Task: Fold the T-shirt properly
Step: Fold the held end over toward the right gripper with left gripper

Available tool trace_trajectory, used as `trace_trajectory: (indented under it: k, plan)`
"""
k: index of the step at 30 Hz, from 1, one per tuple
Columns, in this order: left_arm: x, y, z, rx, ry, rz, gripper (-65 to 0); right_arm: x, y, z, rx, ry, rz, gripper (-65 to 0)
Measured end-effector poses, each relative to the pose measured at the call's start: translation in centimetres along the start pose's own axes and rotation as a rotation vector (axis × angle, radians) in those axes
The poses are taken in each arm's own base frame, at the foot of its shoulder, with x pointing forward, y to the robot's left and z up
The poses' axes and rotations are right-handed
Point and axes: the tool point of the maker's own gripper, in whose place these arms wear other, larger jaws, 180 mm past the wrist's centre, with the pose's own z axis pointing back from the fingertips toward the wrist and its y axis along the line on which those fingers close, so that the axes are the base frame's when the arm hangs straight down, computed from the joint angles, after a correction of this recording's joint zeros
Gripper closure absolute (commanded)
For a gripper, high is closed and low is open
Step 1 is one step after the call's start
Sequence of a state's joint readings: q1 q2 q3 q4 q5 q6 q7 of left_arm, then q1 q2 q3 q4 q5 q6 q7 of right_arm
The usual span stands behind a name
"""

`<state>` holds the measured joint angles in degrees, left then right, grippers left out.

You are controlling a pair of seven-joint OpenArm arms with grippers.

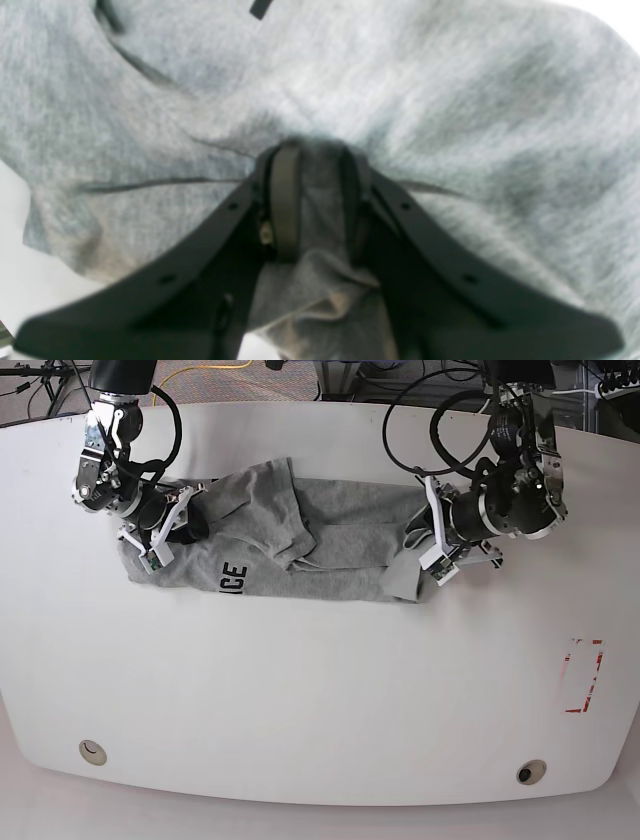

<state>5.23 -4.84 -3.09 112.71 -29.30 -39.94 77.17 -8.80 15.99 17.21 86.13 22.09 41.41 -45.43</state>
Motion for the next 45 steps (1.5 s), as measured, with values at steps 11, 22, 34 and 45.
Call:
trace_trajectory:
  k: [11, 22, 34, 45]
  plan:
    - [4.4, -3.0, -2.6, -0.020, -0.040, -0.048, -2.9, 0.0, 0.0, 0.0, 0.001, -0.002, -0.002, -13.8]
    - [4.5, -4.4, -4.9, -0.077, -0.004, -0.011, -3.3, 0.0, 0.0, 0.0, 0.001, -0.002, -0.002, -13.8]
    - [5.0, -4.4, -5.4, -0.089, -0.011, -0.001, -27.2, 0.1, 0.0, 0.0, 0.001, -0.001, -0.001, -13.8]
    - [7.7, -8.9, -5.7, -0.224, -0.065, -0.111, -36.5, 0.1, 0.0, 0.0, 0.000, 0.000, 0.000, -13.8]
